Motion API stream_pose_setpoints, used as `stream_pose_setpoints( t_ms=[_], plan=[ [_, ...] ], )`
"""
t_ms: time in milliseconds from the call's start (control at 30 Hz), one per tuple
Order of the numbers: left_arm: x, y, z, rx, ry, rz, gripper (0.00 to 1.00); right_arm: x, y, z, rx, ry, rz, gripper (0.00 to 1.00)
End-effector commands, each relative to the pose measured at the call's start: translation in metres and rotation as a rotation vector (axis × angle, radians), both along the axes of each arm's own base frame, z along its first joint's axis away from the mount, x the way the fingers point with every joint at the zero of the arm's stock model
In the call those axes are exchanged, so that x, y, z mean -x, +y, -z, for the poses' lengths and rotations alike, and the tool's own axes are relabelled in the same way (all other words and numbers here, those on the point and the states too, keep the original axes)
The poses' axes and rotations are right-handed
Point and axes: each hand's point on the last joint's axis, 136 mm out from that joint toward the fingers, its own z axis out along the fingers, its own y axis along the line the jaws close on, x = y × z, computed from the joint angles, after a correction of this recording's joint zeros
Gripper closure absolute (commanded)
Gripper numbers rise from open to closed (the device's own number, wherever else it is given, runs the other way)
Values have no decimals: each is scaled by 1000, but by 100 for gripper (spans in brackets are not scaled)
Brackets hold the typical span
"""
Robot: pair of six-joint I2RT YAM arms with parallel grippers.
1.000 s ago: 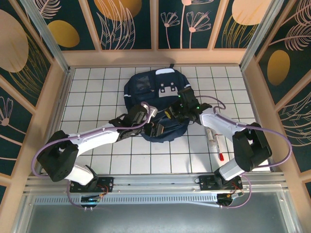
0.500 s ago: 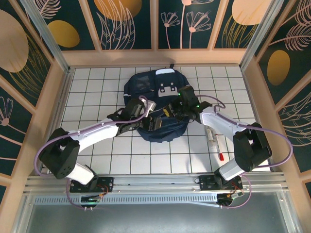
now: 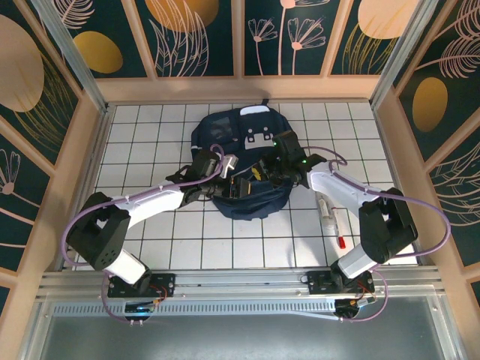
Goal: Pack books, pencil case, and school supplies into a backpack
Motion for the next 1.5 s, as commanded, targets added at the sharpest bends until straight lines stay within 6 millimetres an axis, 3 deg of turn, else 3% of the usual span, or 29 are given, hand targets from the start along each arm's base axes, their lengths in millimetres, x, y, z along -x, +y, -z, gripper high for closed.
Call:
stream_pose_setpoints(
  t_ms=[0, 267, 500, 767, 933, 1033, 1267, 1467],
  plan=[
    [11, -9, -11, 62, 39, 53, 45, -4, 21, -30, -76, -60, -56, 100],
    [26, 5, -2, 31, 91, 29, 46, -6, 24, -33, -79, -72, -69, 100],
    [4, 17, 15, -66, 67, -91, 37, -3, 29, -40, -88, -79, -86, 100],
    [-24, 13, -14, -75, -65, -124, 34, 2, 25, -46, -83, -92, -82, 100],
    [-31, 15, -19, -78, -107, -138, 35, 4, 28, -47, -89, -96, -88, 100],
    [-33, 14, -27, -56, -138, -139, 39, 6, 30, -47, -91, -97, -97, 100],
    [-31, 3, -52, 32, -228, -79, 60, 14, 38, -41, -89, -84, -119, 100],
    [-36, 6, -50, 1, -265, -80, 63, 19, 43, -38, -87, -77, -135, 100]
  ],
)
